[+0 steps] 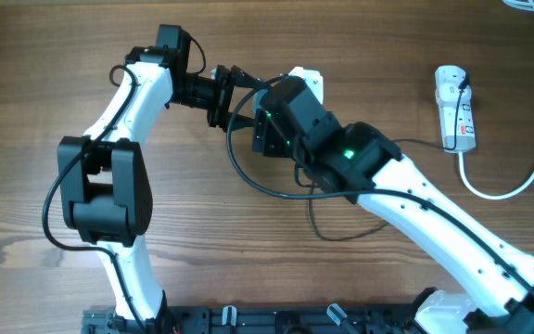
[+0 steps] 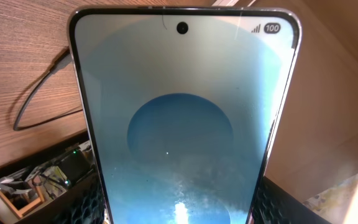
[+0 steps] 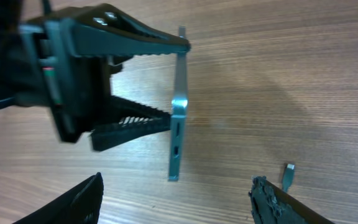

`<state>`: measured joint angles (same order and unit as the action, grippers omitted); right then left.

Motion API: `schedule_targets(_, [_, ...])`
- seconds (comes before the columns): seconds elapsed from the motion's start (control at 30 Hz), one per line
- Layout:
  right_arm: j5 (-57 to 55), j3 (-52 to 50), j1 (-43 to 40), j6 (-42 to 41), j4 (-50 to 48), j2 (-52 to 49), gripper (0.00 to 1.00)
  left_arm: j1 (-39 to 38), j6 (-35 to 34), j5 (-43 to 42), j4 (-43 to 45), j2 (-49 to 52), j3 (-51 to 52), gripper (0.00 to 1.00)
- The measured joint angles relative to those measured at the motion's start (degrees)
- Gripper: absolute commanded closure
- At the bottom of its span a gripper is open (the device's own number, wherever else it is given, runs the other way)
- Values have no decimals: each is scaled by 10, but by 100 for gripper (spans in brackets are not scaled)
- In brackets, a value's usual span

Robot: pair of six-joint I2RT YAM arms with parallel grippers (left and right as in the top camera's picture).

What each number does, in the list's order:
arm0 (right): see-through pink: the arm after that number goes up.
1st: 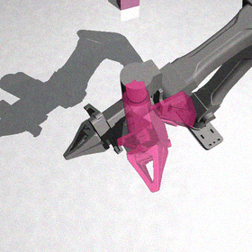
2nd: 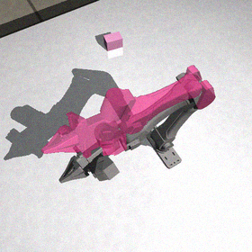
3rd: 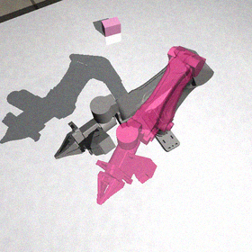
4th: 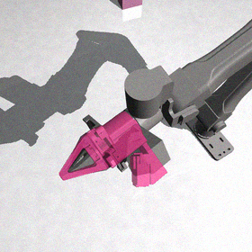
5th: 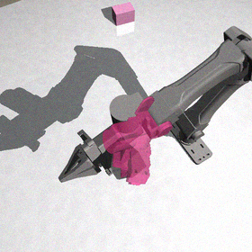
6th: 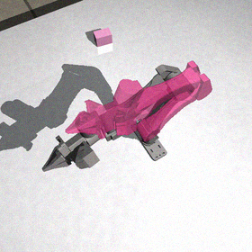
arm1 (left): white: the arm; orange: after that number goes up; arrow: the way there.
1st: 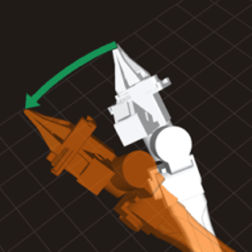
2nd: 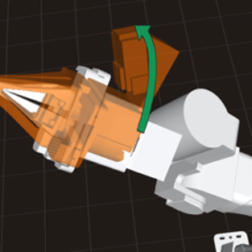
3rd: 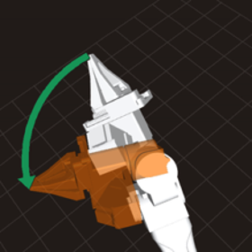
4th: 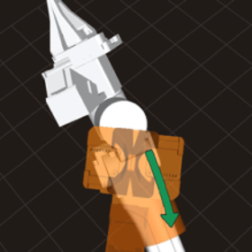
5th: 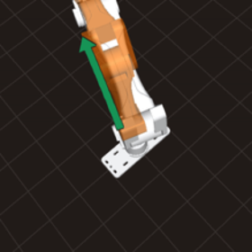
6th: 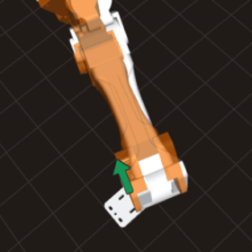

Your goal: Plug charger to phone and switch on socket

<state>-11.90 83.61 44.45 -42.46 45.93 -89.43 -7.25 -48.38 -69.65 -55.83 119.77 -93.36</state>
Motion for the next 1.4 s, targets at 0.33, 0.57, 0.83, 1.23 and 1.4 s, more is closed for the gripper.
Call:
schedule_targets(0.33, [-19,0,0,-11,-23,-25,41,-16,-11,2,0,0,0,33])
schedule_targets(0.57, [-49,0,0,-10,-23,-25,45,-29,-19,2,0,0,0,33])
schedule_targets(0.83, [-56,0,0,-15,-23,-25,50,-29,-38,2,0,0,0,33])
schedule_targets(1.23, [-64,0,0,-17,-23,-42,56,-29,-45,-3,0,0,0,33])
schedule_targets(1.4, [-68,0,0,-19,-24,-42,60,-29,-45,-3,-4,0,0,32])
